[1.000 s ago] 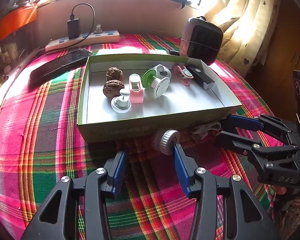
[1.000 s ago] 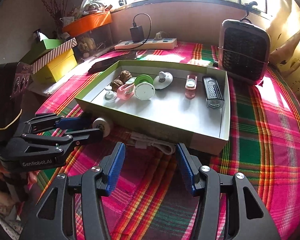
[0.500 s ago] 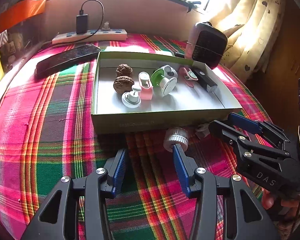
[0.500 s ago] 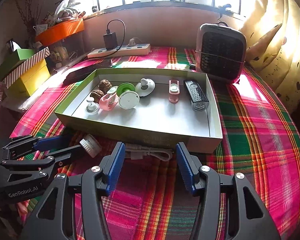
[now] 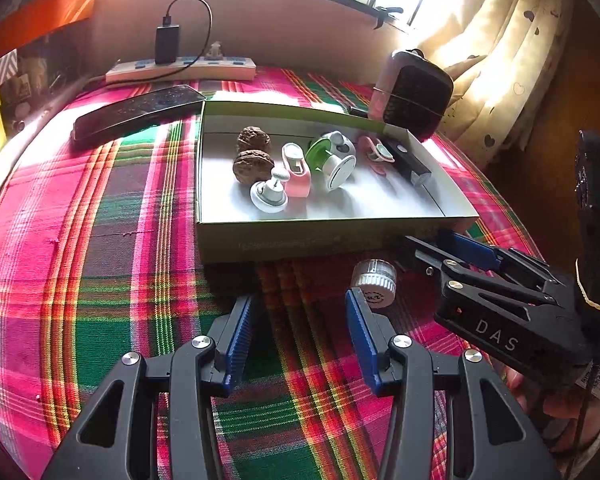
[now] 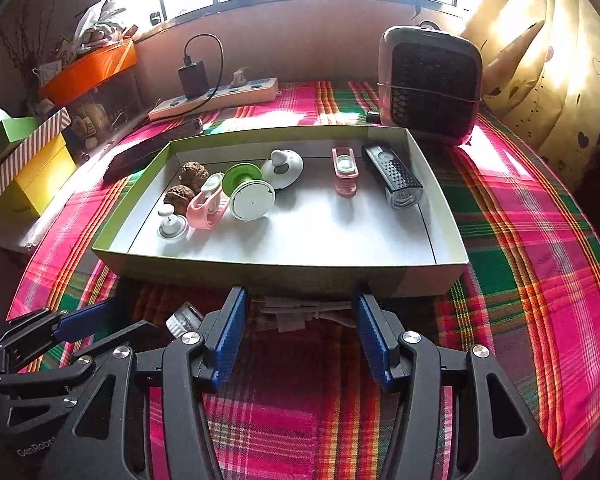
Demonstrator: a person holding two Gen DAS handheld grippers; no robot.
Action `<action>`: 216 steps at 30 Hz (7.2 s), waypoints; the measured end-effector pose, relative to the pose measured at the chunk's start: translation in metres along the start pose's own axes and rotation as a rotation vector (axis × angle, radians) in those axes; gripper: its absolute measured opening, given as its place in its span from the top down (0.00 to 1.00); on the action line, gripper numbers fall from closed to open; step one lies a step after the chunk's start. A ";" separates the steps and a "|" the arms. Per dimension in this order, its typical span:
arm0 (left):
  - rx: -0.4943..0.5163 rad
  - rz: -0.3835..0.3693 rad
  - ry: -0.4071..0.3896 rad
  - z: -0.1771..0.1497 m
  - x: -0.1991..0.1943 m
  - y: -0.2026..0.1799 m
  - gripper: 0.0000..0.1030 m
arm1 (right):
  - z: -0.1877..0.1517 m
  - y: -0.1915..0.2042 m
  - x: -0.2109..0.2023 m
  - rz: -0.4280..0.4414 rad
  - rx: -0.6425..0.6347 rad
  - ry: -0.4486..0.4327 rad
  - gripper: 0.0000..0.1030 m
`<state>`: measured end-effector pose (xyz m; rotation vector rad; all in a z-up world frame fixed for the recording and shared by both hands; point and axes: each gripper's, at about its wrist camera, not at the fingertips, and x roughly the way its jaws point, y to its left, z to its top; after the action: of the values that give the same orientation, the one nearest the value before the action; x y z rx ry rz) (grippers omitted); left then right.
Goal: Organize objects
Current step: 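Move the left gripper to the white ridged jar while the right gripper approaches the white USB cable, then close the left gripper on the white jar while the right gripper closes on the USB cable, then lift and carry the jar and cable over the white box with both grippers, then open the right gripper to drop the cable while the left gripper lowers and releases the jar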
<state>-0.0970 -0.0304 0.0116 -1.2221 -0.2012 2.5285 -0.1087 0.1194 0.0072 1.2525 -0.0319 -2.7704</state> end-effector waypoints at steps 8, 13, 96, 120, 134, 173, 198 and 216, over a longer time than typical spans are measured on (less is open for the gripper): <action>0.000 -0.005 0.003 0.000 0.000 0.000 0.57 | -0.012 -0.023 -0.007 -0.070 0.074 0.050 0.47; 0.001 -0.017 0.009 0.000 0.000 -0.003 0.57 | -0.026 -0.046 -0.018 -0.099 0.139 0.050 0.47; 0.135 0.067 0.035 0.005 0.018 -0.044 0.76 | -0.023 -0.092 -0.021 -0.066 0.169 0.024 0.82; 0.130 0.068 0.027 0.006 0.016 -0.044 0.76 | -0.024 -0.095 -0.022 -0.020 0.186 0.015 0.83; 0.141 0.067 0.000 0.009 0.005 -0.049 0.76 | -0.023 -0.099 -0.033 -0.011 0.203 -0.015 0.83; 0.125 0.027 -0.019 0.059 0.025 -0.066 0.76 | 0.053 -0.065 -0.014 0.211 -0.040 -0.019 0.83; 0.089 0.049 0.057 0.067 0.065 -0.051 0.75 | 0.058 -0.057 0.041 0.214 -0.115 0.128 0.83; 0.057 0.039 0.070 0.069 0.068 -0.047 0.73 | 0.057 -0.057 0.040 0.213 -0.097 0.123 0.83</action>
<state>-0.1793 0.0379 0.0169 -1.3021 -0.0890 2.5008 -0.1823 0.1706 0.0110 1.3086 -0.0195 -2.4808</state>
